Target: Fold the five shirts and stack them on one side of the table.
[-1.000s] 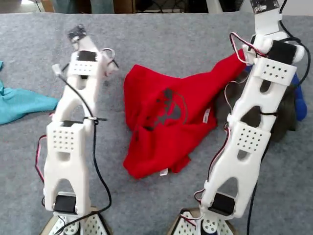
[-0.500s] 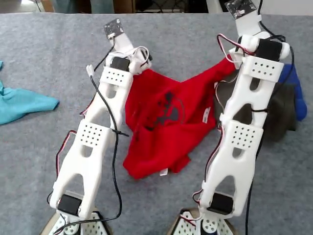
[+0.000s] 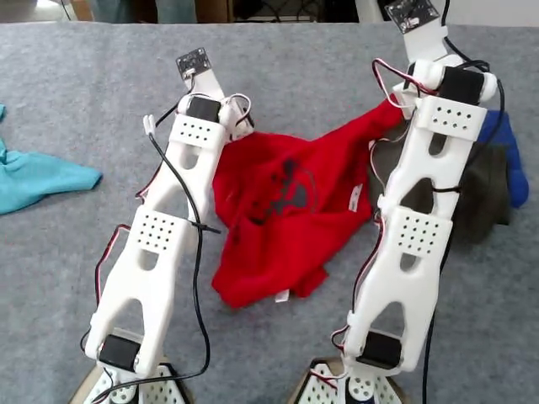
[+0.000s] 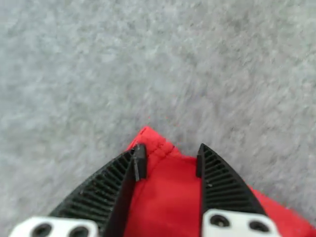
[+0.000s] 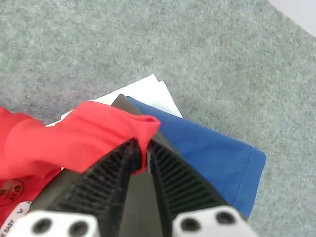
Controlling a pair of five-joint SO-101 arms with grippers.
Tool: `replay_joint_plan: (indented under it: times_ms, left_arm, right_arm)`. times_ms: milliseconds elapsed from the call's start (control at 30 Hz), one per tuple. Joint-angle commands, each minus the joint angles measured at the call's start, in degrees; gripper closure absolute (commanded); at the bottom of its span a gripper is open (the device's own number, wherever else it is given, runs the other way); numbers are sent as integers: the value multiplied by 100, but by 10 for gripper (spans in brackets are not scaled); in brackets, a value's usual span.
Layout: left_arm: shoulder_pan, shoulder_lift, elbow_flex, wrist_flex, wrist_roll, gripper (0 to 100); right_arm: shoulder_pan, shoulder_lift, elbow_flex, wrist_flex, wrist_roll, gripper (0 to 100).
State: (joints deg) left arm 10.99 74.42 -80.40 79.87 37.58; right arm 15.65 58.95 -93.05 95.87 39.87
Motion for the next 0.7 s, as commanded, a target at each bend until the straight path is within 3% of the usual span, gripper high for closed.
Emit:
replay_joint_plan:
  times_ms: [0, 133, 300, 433, 667]
  left_arm:
    - [-48, -185, -22, 905, 70, 802]
    - [-57, -334, -673, 1793, 97, 800]
    - [-171, -334, -1182, 1336, 571, 773]
    - [-295, -343, -497, 738, 844, 773]
    - [-435, -396, -145, 914, 1415, 773]
  right_arm:
    - [-88, -57, -171, 0, 35, 984]
    - [-88, -57, -171, 0, 35, 984]
    - [-88, -57, -171, 9, 35, 984]
    - [-88, -57, -163, 9, 35, 984]
    - [-97, -57, -119, -9, 35, 984]
